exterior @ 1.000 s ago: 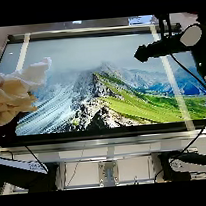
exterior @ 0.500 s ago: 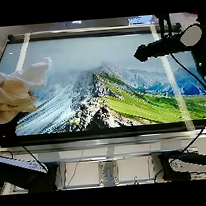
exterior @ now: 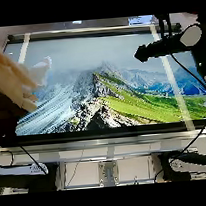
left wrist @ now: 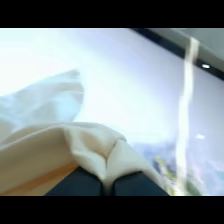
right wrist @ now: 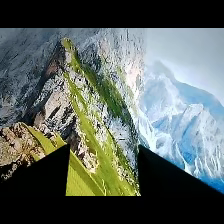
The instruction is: Fold the shirts.
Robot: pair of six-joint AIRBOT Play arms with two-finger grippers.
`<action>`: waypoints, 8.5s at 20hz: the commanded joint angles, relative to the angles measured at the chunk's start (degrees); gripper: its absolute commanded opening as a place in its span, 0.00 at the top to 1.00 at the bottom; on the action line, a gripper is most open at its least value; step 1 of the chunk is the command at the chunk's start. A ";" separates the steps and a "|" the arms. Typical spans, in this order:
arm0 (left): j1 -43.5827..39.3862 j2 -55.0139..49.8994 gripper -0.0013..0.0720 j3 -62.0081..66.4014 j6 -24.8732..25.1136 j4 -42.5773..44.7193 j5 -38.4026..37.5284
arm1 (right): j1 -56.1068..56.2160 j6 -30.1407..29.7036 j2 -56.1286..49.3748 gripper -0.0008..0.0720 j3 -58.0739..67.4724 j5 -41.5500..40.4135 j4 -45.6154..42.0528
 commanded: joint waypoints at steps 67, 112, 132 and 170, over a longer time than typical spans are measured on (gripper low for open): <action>-18.97 -15.89 0.04 -17.97 -2.49 28.26 -7.37 | -7.52 -16.61 1.90 0.95 -51.76 -29.53 69.59; -17.66 -6.71 0.96 -26.51 23.80 10.14 -12.70 | -12.48 -22.45 6.47 0.95 -34.88 -21.27 64.32; -17.64 19.17 0.97 -9.33 8.50 14.34 -0.61 | -33.05 -13.90 18.58 0.95 0.11 -1.73 45.20; -3.26 41.18 0.32 -103.58 11.80 -23.43 33.31 | -47.28 -20.57 -4.07 0.43 -28.11 2.75 39.67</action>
